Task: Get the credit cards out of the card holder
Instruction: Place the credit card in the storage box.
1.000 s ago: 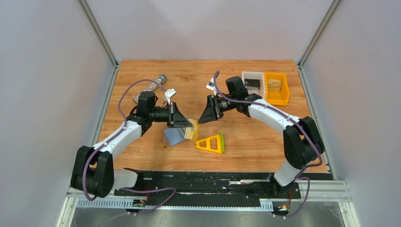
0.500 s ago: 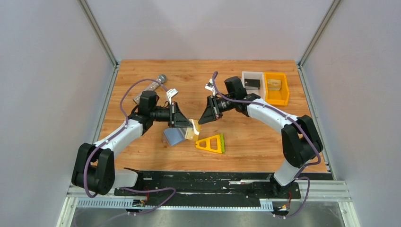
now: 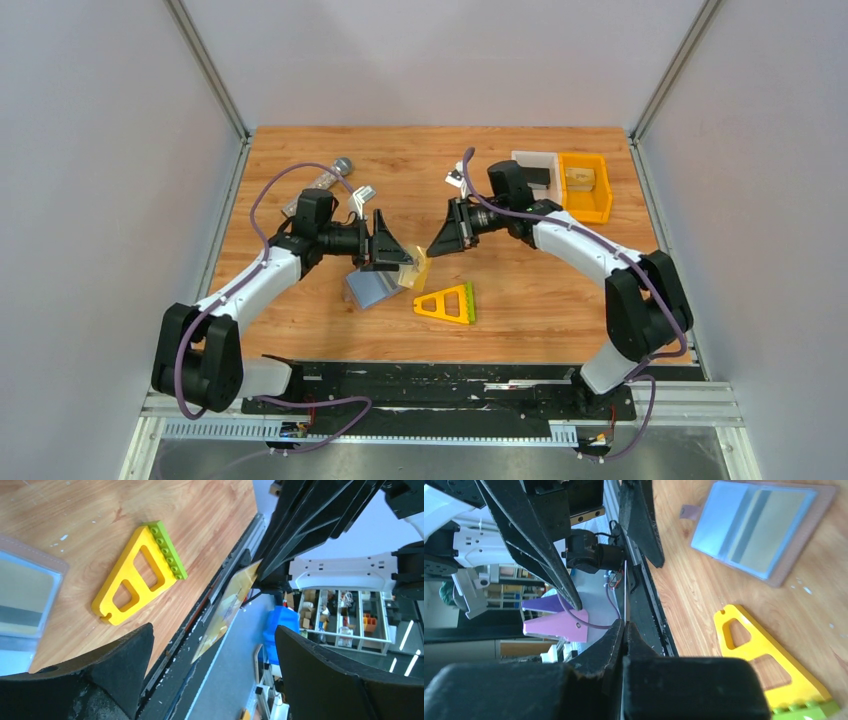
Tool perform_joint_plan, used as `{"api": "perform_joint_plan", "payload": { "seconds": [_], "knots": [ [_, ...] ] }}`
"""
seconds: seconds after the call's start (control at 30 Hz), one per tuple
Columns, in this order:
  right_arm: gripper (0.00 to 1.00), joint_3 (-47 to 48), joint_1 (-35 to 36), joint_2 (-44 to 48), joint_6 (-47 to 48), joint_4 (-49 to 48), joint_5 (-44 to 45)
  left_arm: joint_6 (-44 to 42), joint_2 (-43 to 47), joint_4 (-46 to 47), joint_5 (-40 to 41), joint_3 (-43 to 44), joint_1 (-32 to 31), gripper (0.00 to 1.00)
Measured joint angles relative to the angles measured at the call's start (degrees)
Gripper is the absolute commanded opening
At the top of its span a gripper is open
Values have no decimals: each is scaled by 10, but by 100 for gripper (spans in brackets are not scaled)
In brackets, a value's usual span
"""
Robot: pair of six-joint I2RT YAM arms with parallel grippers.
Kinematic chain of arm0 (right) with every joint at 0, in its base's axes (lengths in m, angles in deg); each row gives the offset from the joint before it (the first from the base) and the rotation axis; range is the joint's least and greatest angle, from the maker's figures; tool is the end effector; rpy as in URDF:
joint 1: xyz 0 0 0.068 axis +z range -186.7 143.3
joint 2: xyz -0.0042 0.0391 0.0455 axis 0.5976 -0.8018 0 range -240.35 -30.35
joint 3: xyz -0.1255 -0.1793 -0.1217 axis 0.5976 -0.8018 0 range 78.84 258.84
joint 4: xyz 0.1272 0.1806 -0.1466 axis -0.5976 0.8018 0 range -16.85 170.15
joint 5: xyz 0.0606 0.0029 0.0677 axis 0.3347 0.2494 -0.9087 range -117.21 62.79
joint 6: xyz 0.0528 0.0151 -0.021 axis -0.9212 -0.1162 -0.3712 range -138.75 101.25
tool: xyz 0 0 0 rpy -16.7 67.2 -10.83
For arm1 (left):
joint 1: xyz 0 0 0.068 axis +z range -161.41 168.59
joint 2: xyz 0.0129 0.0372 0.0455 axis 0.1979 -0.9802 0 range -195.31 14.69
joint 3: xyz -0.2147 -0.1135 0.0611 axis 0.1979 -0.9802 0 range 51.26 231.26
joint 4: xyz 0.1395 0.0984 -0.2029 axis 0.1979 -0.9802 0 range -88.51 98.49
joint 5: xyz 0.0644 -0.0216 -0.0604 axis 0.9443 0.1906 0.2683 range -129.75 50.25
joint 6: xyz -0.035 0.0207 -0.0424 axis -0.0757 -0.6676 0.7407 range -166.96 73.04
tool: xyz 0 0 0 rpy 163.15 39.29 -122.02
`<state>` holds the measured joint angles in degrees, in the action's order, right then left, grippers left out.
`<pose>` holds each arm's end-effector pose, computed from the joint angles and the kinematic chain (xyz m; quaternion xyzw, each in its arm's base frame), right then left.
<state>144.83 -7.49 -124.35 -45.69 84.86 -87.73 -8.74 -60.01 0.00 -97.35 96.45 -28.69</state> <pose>0.2941 0.2069 0.2292 -0.2296 0.7775 0.5752 0.1091 0.2557 -0.1171 0.2158 0.0646 0.8129 -0.5620 0.1383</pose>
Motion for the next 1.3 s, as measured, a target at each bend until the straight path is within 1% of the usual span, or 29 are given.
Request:
{"api": "perform_joint_plan", "payload": {
  "seconds": [0.1,0.27,0.37,0.5,0.57,0.7,0.83,1.03,1.3],
  "knots": [
    [0,-14,-30,22,-5,-2,5,-12,2,-24,11,7,0,100],
    [0,-31,-97,54,-17,-3,32,-53,16,-89,39,37,0,100],
    [0,-37,-162,76,-26,-3,65,-82,29,-129,63,56,0,100],
    [0,-42,-257,104,-29,-4,131,-121,49,-184,106,74,0,100],
    [0,-42,-314,111,-32,-11,161,-136,58,-205,125,77,0,100],
    [0,-42,-399,110,-35,-29,210,-155,71,-233,157,77,0,100],
    [0,-35,-459,92,-31,-41,245,-163,72,-244,172,77,0,100],
    [0,-10,-507,21,-21,-56,287,-167,75,-252,177,77,0,100],
    [0,68,-512,-82,-1,-65,328,-170,75,-253,177,78,0,100]
  ]
}}
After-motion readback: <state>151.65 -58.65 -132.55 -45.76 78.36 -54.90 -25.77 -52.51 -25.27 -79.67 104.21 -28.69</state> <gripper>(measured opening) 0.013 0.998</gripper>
